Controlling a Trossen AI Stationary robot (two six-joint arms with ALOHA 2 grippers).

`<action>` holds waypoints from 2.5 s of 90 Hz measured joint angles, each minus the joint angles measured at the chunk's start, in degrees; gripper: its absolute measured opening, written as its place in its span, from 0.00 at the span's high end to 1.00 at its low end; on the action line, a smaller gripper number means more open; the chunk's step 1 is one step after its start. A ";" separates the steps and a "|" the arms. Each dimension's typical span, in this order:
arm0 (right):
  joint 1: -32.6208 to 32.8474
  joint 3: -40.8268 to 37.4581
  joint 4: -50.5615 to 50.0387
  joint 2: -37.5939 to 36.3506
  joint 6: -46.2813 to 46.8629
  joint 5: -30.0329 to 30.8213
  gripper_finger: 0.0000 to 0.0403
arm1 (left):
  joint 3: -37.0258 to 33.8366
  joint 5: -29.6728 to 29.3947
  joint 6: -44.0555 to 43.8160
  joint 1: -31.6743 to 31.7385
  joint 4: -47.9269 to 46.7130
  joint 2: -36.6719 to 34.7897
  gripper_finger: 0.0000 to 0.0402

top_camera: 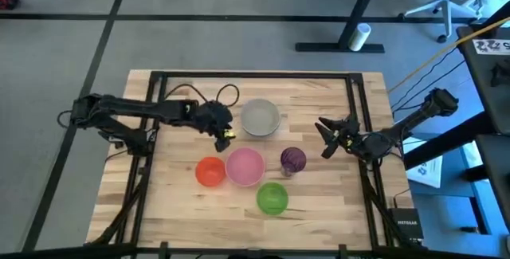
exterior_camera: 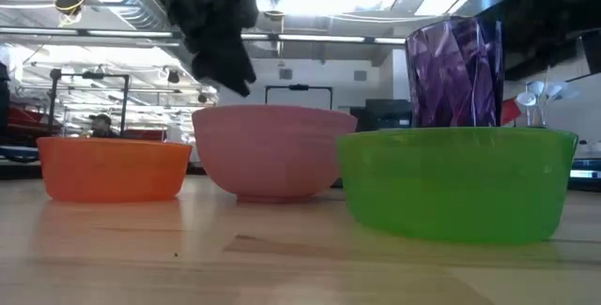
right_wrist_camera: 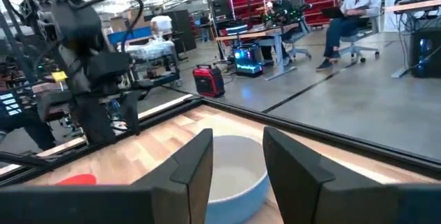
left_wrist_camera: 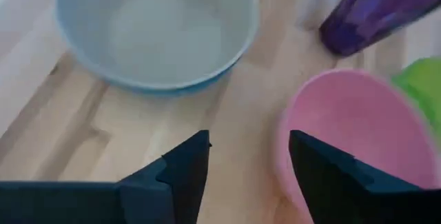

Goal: Nest bowls inside each other
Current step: Stack the pink bowl on top of the gray bowl

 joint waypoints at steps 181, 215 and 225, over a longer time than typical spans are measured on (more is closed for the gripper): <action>-0.02 16.61 -20.55 9.11 0.70 -7.57 0.72 | -1.88 -0.64 3.16 -1.63 13.55 10.53 1.00; -0.02 16.59 -20.38 9.61 1.70 -8.22 0.72 | 8.06 -2.80 15.07 14.14 6.03 8.48 1.00; -0.06 16.59 -20.16 10.52 2.57 -8.44 0.72 | 10.40 2.30 16.66 18.80 6.63 11.19 1.00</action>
